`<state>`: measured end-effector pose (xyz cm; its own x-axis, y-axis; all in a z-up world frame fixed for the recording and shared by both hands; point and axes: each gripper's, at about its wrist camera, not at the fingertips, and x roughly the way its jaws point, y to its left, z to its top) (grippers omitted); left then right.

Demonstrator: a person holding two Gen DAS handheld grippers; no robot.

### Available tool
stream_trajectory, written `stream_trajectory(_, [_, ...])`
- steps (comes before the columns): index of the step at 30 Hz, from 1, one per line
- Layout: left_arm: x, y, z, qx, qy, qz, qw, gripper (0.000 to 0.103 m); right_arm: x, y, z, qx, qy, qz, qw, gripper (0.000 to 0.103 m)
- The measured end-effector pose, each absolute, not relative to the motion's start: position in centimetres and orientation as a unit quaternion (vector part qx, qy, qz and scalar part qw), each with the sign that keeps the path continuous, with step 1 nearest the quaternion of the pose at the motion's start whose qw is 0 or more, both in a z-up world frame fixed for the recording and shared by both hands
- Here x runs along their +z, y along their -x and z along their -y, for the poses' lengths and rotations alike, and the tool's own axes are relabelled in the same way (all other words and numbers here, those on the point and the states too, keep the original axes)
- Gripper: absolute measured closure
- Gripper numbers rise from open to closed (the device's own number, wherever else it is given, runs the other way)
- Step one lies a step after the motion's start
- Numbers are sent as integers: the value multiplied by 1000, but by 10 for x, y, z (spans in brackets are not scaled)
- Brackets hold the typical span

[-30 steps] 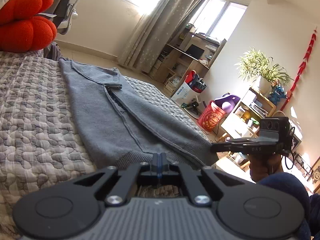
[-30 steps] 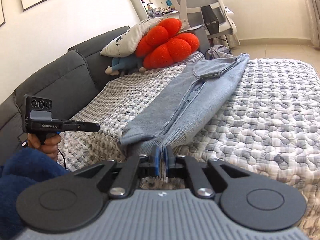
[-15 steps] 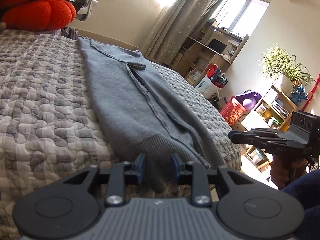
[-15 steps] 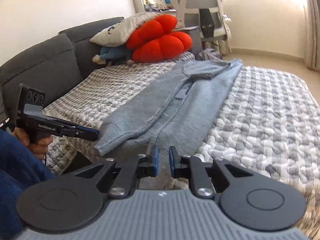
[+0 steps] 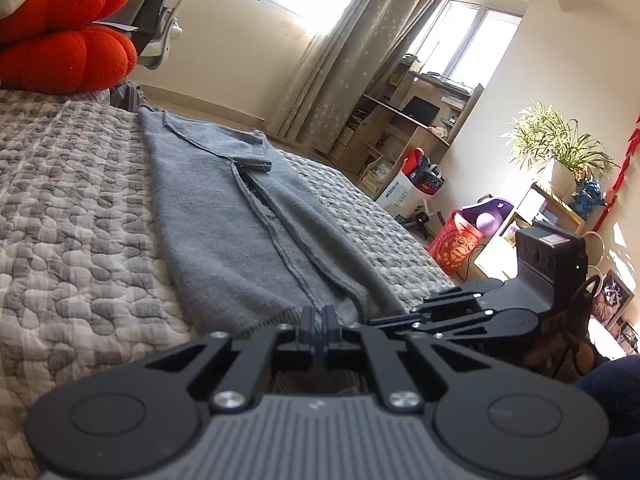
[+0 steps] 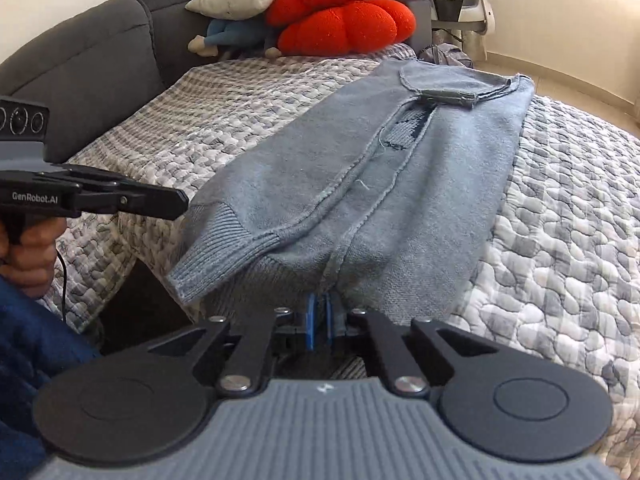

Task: Fold clothes

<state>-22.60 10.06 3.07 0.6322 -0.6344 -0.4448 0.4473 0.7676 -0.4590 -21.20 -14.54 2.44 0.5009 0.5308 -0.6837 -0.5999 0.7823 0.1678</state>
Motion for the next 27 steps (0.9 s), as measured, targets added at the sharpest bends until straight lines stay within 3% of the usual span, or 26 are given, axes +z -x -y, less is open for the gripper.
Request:
stream_trajectory(2, [27,227,-108,-292,159,-313,890,98,29,211,151,328,20,-379,865,100])
stream_trajectory(4, [21,227,-116,-283,165,-328,886,79,35,212,158,336,-12,-374,865,100])
stream_trajectory(8, [15,225,-118,-276,176,-333,884,61,46,214,162,358,-46,-364,858,100])
stream_trajectory(10, [14,223,-115,-271,172,-331,888,46,48,215,157,372,-48,-365,852,100])
stream_trajectory(11, [13,222,-112,-265,164,-332,891,46,48,215,154,383,-52,-366,847,100])
stream_trajectory(18, [5,216,-103,-254,165,-329,894,45,44,209,141,334,-6,-364,869,97])
stream_trajectory(19, [5,215,-103,-256,168,-327,894,44,42,209,143,325,-4,-363,873,86])
stream_trajectory(21, [4,213,-102,-259,175,-324,893,46,39,209,149,326,-9,-363,873,86])
stream_trajectory(23, [4,210,-100,-265,181,-325,890,66,36,210,149,329,-10,-365,871,74])
stream_trajectory(24, [3,208,-98,-269,184,-328,887,81,34,211,146,329,-2,-366,870,74])
stream_trajectory(25, [3,206,-98,-273,191,-334,882,88,31,212,142,328,9,-370,869,74])
stream_trajectory(27, [7,206,-95,-274,185,-334,883,90,24,211,134,322,28,-375,869,77])
